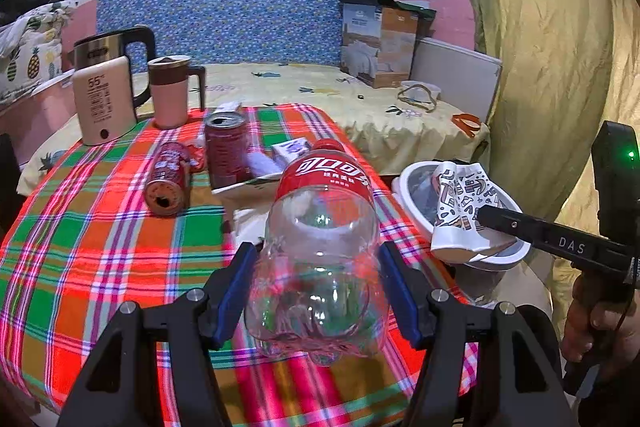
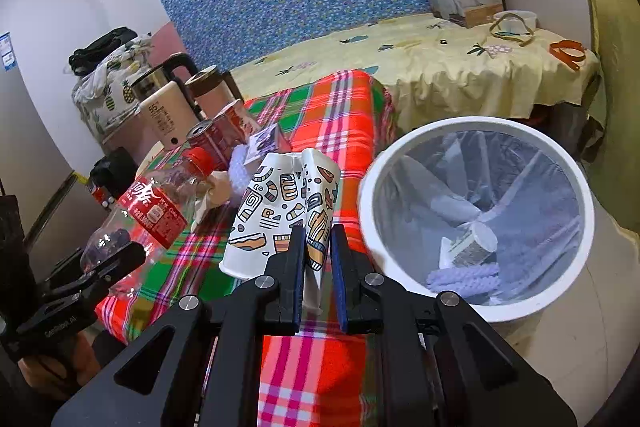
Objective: Collect trash
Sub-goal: 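Carry the bottle and paper cup over the bin with both tools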
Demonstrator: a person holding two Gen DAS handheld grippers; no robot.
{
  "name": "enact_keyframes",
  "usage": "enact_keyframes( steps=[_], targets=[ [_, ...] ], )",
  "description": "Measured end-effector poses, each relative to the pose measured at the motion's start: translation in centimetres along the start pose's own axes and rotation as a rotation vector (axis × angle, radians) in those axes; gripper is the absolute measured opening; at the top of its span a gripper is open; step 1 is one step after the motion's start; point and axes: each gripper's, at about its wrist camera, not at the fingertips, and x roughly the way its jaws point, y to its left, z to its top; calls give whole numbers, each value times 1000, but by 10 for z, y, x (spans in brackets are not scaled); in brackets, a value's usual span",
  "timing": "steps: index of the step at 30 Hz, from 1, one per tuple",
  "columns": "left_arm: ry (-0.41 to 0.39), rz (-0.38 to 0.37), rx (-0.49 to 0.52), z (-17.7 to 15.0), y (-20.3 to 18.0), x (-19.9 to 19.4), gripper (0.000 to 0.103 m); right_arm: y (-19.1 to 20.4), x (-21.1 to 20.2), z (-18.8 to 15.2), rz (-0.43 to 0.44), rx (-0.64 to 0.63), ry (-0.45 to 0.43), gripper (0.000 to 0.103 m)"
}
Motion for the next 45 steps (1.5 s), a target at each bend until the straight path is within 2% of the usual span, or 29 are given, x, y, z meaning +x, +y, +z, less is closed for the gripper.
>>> enact_keyframes(
  steps=[15,29,45],
  targets=[
    [20,-98,63,15,-44,31,65,-38,-14,2,-72,60,-31,15],
    [57,-208,152,33,-106,77,65,-82,-19,8,-210,117,-42,15],
    [143,-276,194,30,-143,127,65,-109,-5,9,-301,121,18,16]
  ],
)
